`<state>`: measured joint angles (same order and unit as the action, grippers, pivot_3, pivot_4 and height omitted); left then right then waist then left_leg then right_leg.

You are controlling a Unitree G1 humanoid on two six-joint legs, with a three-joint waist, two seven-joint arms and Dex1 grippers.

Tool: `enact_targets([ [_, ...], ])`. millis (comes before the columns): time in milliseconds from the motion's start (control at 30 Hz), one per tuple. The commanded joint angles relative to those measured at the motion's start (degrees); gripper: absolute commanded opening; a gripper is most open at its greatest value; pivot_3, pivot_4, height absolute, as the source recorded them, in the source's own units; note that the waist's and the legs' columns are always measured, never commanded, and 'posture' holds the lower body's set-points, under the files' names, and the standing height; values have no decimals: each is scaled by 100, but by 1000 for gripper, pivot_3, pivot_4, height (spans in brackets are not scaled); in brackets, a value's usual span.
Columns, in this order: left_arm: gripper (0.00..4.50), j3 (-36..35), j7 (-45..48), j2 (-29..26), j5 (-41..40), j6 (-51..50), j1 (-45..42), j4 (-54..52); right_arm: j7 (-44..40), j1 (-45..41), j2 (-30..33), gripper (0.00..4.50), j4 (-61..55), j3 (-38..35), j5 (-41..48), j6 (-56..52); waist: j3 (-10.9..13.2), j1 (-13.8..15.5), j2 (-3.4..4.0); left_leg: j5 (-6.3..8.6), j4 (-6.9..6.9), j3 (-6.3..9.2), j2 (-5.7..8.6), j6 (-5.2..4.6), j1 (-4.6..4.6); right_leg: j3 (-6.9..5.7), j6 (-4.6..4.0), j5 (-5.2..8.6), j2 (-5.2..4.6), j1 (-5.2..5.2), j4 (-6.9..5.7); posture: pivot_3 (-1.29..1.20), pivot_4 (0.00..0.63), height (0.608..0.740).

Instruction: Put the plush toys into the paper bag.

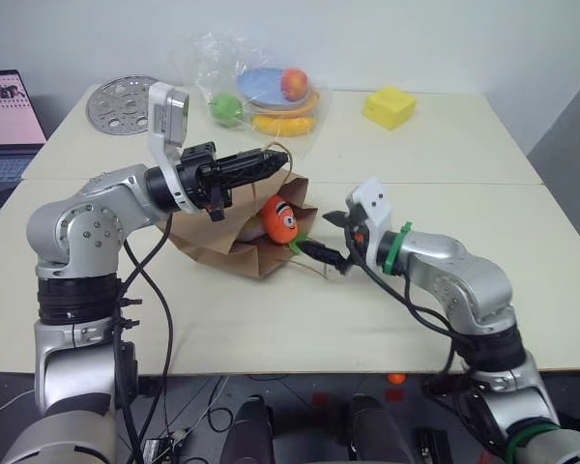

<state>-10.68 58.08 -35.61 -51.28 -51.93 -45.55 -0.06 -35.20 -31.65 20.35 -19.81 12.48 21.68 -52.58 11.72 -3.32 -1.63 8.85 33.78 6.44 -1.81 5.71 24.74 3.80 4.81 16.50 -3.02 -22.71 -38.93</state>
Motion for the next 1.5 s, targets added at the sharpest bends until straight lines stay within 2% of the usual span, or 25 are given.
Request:
enact_targets([
  [33,0,-86,-1,-35,-29,108,-72,-143,18,177,-14,4474,-169,511,-251,345,0,-27,0,0,1,-1,0,0,0,2,0,0,0,0,1,0,150,740],
  [233,0,-100,-7,-52,-50,83,-90,-148,131,181,30,4474,37,834,-678,625,0,-11,0,0,6,-4,0,0,0,5,0,0,0,0,2,0,150,740],
  [267,0,-92,-11,-52,-32,97,-90,-149,133,177,162,4474,279,1041,-1015,1006,0,-7,0,0,6,-4,0,0,0,5,0,0,0,0,2,0,150,740],
  [367,0,-102,-23,-67,-34,93,-73,-184,120,195,291,3534,583,1211,-1405,1541,0,2,0,0,6,-4,0,0,0,4,0,0,0,1,5,0,150,740],
  [667,0,-149,-67,-87,-33,107,-40,-191,-74,244,330,266,501,852,-1314,1628,0,3,0,0,6,-3,0,0,0,3,0,0,0,1,4,0,150,740],
  [700,0,-152,-70,-104,-10,125,-32,-182,-90,228,308,57,382,672,-1162,1551,0,3,0,0,6,-3,0,0,0,4,0,0,0,1,4,0,150,740],
  [900,0,-195,-158,-146,176,368,-97,-42,152,-19,-199,57,-254,-583,-228,1466,1,5,0,0,6,-1,0,0,0,3,0,0,0,2,2,0,150,740],
  [967,0,-194,-161,-186,320,532,-223,108,-123,-149,-21,57,-627,-720,-104,1689,1,7,1,0,6,-1,0,0,0,2,0,0,0,2,3,0,150,740],
  [1067,0,-333,-264,-176,431,753,-520,452,56,-524,-84,57,-989,-1175,444,1321,1,9,0,0,6,1,0,0,0,-2,0,0,0,3,4,0,150,740],
  [1267,0,-193,-151,-167,823,1185,-384,752,256,-874,-104,57,-961,-1014,533,1098,1,6,0,0,4,0,0,0,-2,-1,0,0,0,5,2,0,150,740],
  [1400,0,-157,-161,-31,950,1365,-452,897,288,-962,-256,57,-800,-712,417,1217,1,5,0,0,4,0,0,0,-1,-1,-1,-1,0,3,1,0,150,740],
  [1500,0,-30,20,-26,1046,1424,-581,1053,272,-1071,-142,57,-734,-498,233,1215,1,5,0,0,5,0,0,0,-1,0,-1,-1,0,3,1,0,150,740],
])
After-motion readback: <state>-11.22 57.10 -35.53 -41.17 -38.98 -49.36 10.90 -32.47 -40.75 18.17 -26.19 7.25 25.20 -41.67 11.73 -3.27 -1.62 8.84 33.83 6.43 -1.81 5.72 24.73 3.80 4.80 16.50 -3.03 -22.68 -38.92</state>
